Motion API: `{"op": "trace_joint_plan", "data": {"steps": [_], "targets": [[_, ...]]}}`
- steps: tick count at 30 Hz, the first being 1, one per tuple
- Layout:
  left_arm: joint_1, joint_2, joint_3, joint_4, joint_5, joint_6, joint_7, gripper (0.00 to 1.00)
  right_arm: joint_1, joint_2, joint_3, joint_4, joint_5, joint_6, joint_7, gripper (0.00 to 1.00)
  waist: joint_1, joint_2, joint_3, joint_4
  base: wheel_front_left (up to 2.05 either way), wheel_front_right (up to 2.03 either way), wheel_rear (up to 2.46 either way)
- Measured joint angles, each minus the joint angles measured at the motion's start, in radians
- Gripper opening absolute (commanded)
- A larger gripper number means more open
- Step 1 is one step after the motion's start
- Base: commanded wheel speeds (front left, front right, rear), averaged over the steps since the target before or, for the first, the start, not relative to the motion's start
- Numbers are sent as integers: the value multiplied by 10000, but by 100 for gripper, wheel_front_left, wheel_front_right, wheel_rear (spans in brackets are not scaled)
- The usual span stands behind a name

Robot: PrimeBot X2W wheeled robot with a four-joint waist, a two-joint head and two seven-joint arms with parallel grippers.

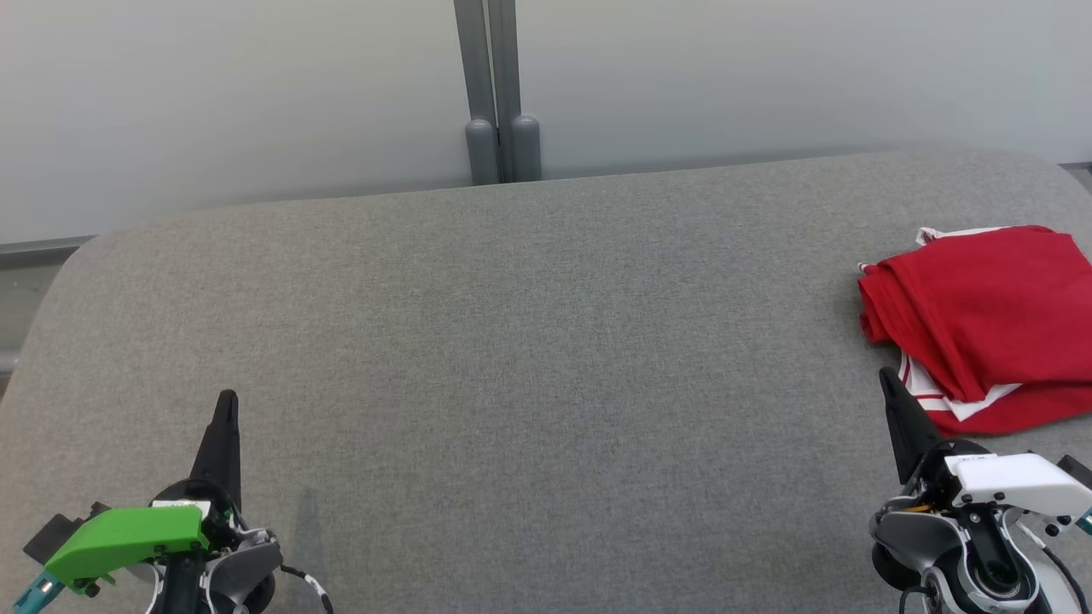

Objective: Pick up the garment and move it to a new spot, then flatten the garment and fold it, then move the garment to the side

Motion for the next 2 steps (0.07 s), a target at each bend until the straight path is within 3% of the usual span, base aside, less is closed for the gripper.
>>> {"op": "trace_joint_plan", "data": {"steps": [2], "targets": [[0,0,0,0,0,2,0,0,0,0,0,0,0,2,0,0,0,0,0,0,0,0,0]]}}
